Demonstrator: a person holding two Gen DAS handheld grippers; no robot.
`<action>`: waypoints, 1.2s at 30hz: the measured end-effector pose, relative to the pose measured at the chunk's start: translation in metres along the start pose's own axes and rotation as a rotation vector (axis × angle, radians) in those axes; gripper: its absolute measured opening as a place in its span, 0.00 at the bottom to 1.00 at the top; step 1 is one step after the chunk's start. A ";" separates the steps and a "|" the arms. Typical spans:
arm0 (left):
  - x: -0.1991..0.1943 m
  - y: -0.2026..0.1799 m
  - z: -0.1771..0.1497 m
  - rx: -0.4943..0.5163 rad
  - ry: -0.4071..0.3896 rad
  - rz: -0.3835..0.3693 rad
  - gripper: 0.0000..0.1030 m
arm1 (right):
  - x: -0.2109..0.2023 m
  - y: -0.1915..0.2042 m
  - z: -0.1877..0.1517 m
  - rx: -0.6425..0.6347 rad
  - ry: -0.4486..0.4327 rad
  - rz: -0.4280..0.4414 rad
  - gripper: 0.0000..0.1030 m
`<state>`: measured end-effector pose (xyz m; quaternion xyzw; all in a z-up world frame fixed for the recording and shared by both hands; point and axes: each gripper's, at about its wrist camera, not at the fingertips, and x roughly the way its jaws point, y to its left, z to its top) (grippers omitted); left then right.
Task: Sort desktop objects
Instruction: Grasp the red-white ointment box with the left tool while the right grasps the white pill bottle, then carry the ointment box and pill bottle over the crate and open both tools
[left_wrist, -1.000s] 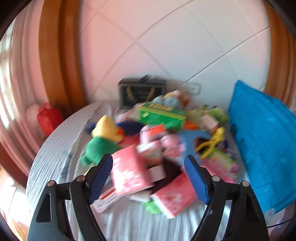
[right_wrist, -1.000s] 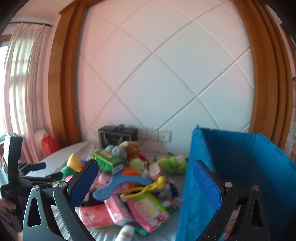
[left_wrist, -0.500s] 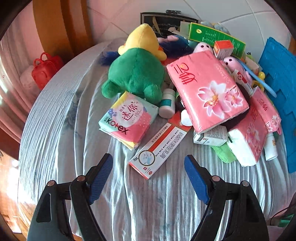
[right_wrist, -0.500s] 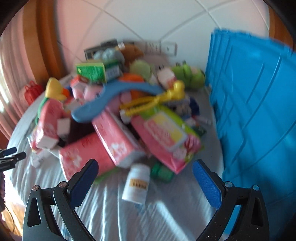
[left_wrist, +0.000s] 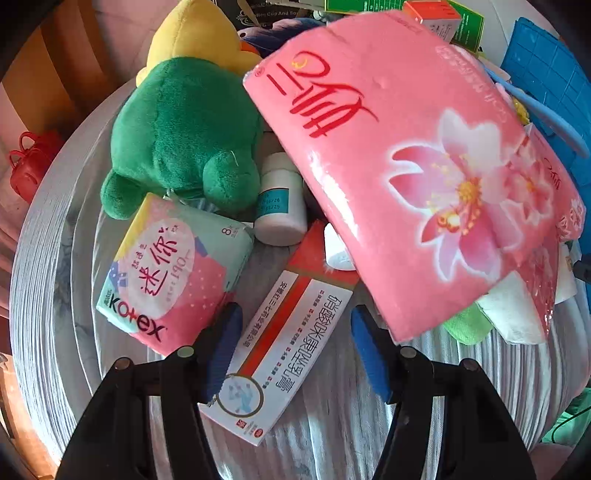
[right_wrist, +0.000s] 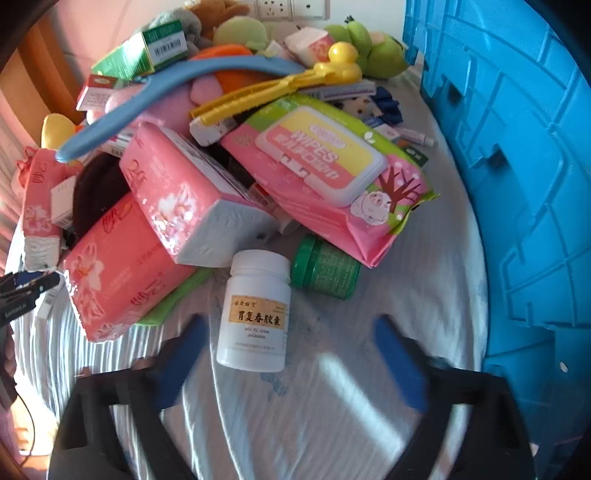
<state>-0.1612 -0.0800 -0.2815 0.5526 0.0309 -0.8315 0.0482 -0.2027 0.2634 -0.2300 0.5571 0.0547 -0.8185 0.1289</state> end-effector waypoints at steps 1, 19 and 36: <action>0.005 -0.001 0.001 0.001 0.012 0.007 0.59 | 0.003 0.000 0.001 0.001 0.012 0.001 0.64; -0.046 0.015 -0.056 -0.170 -0.008 0.014 0.42 | 0.029 0.013 -0.007 -0.038 0.081 0.047 0.45; -0.171 -0.001 -0.021 -0.232 -0.352 0.087 0.41 | -0.089 0.007 0.004 -0.107 -0.210 0.090 0.45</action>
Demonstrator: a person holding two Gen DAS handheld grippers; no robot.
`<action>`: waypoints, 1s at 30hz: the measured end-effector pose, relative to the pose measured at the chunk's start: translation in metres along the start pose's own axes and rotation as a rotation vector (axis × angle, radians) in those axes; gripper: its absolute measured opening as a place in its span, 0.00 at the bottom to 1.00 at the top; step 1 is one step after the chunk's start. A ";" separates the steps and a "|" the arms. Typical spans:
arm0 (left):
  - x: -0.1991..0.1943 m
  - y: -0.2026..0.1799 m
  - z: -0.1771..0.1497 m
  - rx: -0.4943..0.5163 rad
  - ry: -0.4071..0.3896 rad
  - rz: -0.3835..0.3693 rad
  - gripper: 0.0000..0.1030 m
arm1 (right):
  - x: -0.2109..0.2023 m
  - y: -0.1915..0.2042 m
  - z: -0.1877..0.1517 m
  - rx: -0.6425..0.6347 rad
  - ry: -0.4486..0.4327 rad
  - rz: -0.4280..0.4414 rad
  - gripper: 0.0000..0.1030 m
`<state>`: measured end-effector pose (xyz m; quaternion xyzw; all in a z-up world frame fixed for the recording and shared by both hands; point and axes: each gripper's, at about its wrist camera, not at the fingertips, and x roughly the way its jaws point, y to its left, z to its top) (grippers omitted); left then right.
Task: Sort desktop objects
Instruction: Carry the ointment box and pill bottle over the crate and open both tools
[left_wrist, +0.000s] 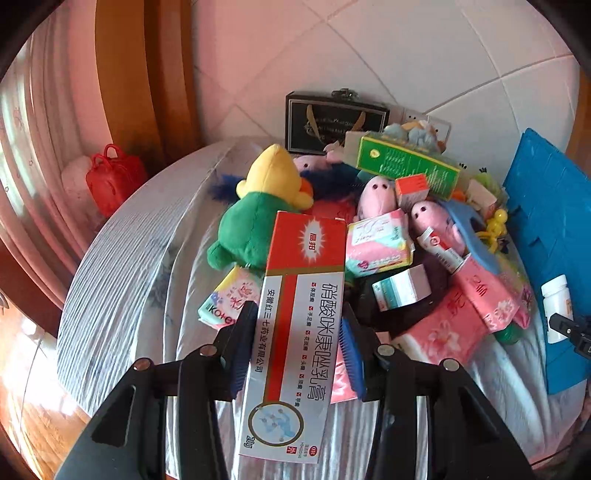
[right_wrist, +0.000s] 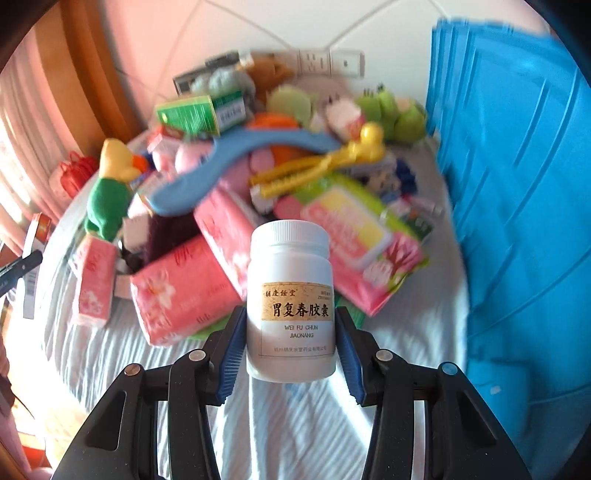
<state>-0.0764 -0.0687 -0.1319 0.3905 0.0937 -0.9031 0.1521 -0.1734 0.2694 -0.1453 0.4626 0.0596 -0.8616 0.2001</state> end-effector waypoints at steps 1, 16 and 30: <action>-0.005 -0.007 0.004 0.004 -0.014 -0.012 0.41 | -0.004 0.001 0.004 -0.004 -0.018 0.000 0.45; -0.090 -0.161 0.056 0.144 -0.246 -0.246 0.41 | -0.169 -0.021 0.036 -0.055 -0.434 -0.049 0.45; -0.161 -0.353 0.090 0.297 -0.388 -0.456 0.41 | -0.261 -0.160 0.023 0.070 -0.573 -0.284 0.45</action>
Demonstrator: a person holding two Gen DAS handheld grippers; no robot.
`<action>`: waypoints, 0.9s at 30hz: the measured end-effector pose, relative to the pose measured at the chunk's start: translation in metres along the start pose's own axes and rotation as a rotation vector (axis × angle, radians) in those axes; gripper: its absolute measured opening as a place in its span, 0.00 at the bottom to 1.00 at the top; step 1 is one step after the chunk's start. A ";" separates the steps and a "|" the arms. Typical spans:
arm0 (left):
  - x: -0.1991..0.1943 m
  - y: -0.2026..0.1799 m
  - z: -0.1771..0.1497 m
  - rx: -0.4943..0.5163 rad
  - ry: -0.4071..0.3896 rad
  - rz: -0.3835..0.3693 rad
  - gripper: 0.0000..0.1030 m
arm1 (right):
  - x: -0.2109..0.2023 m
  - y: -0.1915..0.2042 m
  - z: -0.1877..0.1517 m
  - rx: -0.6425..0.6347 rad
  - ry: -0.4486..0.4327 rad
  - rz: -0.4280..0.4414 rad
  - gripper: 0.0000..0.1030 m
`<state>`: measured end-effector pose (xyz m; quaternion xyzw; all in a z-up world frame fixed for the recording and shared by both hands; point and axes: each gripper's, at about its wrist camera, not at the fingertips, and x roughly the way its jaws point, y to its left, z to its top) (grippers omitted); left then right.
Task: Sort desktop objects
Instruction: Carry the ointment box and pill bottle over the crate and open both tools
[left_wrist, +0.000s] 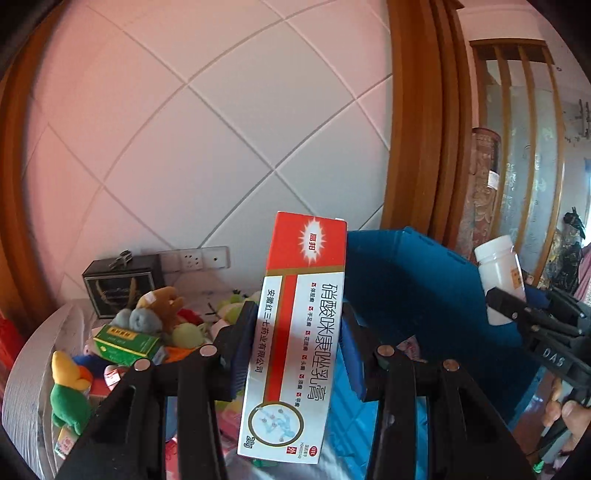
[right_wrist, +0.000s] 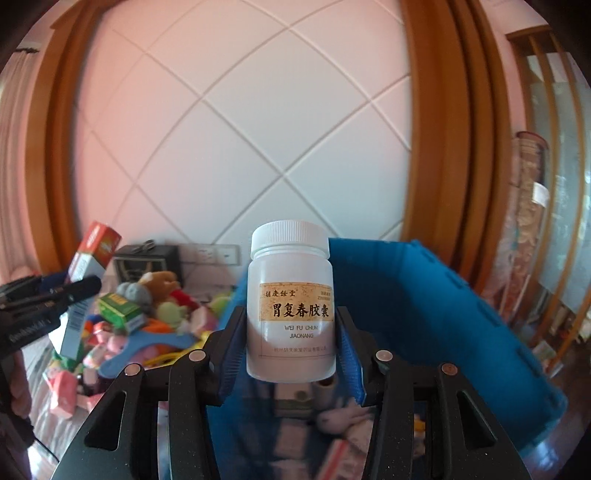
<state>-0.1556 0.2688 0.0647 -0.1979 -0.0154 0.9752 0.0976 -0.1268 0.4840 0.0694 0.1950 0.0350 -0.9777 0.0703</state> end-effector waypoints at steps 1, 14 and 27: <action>0.002 -0.013 0.006 0.005 -0.005 -0.015 0.41 | -0.001 -0.014 -0.001 0.006 0.000 -0.019 0.45; 0.083 -0.163 0.045 0.055 0.163 -0.176 0.41 | 0.036 -0.134 -0.018 0.025 0.148 -0.108 0.45; 0.124 -0.192 -0.004 0.103 0.339 -0.080 0.41 | 0.062 -0.158 -0.028 0.013 0.260 -0.130 0.45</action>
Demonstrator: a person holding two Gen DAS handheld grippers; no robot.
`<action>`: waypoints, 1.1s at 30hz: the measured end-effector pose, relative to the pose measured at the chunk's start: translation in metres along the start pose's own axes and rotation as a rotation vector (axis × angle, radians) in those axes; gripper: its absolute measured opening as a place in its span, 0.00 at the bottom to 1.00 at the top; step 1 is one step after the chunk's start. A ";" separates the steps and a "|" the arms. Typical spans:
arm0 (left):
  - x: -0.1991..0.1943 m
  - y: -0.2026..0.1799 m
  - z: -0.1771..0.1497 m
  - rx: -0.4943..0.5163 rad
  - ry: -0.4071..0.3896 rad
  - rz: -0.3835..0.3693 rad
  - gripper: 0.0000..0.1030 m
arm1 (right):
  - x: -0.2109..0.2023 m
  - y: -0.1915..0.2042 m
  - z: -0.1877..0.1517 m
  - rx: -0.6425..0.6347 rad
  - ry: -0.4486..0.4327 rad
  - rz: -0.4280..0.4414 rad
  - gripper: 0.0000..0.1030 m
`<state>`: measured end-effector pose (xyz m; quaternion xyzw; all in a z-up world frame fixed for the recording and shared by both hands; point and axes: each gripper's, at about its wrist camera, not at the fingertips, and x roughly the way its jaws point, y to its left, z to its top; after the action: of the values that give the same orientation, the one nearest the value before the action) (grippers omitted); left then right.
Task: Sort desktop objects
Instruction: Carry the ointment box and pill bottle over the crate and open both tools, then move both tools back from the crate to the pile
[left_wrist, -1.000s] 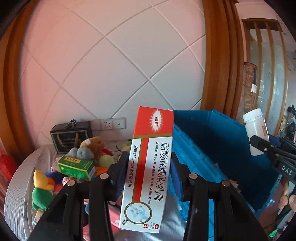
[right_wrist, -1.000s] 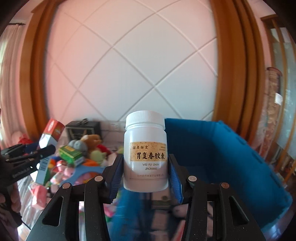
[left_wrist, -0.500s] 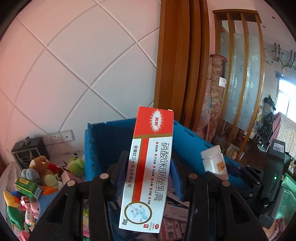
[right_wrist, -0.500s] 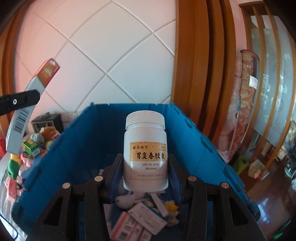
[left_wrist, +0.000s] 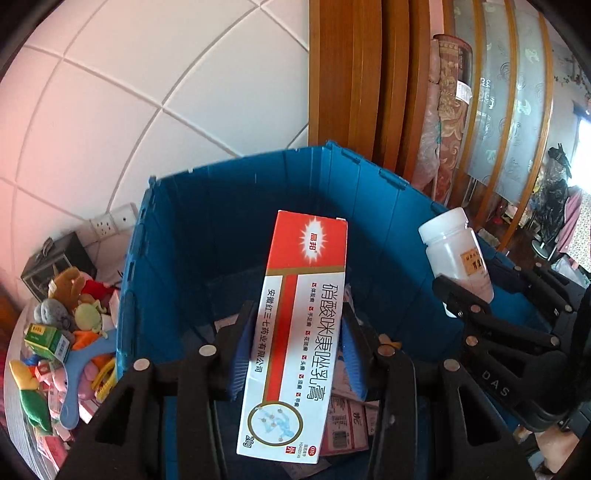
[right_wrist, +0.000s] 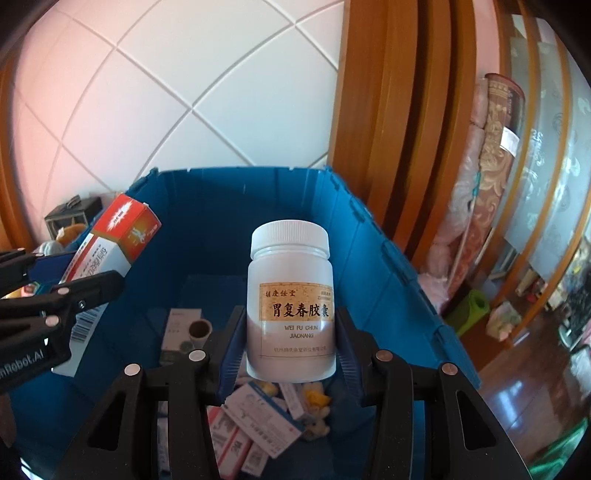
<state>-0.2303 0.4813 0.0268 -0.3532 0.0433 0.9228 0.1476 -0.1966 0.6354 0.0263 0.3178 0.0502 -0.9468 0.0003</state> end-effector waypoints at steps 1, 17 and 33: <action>0.001 0.001 -0.002 -0.007 0.000 -0.001 0.41 | 0.000 0.004 -0.001 -0.013 0.004 -0.009 0.45; 0.008 0.012 -0.010 -0.039 0.020 0.036 0.60 | 0.015 0.009 -0.003 -0.051 0.025 -0.064 0.45; -0.052 0.031 -0.019 -0.011 -0.163 0.049 0.64 | 0.006 0.001 -0.001 0.020 -0.007 -0.041 1.00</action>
<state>-0.1904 0.4360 0.0465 -0.2768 0.0349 0.9520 0.1260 -0.2007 0.6344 0.0224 0.3134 0.0471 -0.9482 -0.0223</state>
